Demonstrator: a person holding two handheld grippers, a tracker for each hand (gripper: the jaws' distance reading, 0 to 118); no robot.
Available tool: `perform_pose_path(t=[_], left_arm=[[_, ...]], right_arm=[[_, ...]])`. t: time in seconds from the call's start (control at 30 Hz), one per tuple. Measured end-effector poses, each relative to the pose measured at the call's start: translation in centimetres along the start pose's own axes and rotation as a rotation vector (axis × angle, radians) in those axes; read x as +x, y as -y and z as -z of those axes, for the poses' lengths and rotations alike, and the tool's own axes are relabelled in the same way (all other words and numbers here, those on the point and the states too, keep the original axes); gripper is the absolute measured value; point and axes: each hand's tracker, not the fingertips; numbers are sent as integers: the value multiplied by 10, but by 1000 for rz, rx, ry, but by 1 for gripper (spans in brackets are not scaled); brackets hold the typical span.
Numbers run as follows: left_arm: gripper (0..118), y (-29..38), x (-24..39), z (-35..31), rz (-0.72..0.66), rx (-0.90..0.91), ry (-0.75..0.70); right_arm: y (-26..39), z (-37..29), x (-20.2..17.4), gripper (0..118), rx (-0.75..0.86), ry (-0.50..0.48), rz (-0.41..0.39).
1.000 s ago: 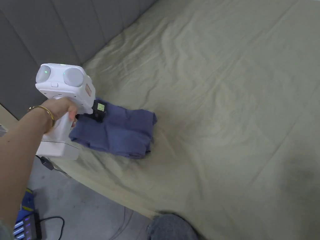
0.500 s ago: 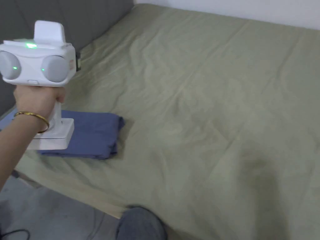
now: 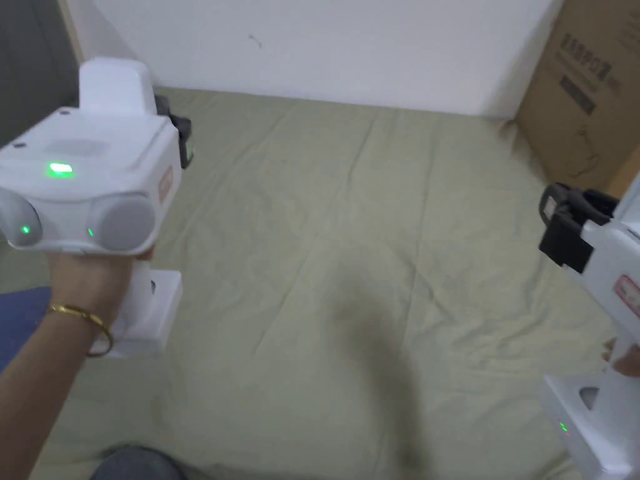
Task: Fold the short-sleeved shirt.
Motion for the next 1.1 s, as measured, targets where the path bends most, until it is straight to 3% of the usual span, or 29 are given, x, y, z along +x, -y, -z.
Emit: perform_pose_path(t=[0.17, 0.27, 0.47, 0.67, 1.1], left_arm=[[0, 29, 43, -22, -20, -17, 57], [0, 51, 58, -30, 39, -6, 103], [0, 77, 78, -41, 21, -61, 144], [0, 89, 80, -46, 17, -83, 126], [0, 102, 70, -46, -21, -137, 86]], right_arm=[[3, -5, 6, 0, 24, 36, -42], [15, -10, 8, 0, 36, 66, -43], [45, -18, 15, 0, 2, 101, -26], [70, -17, 18, 0, -61, 85, 24], [76, -21, 15, 0, -73, 88, 17]])
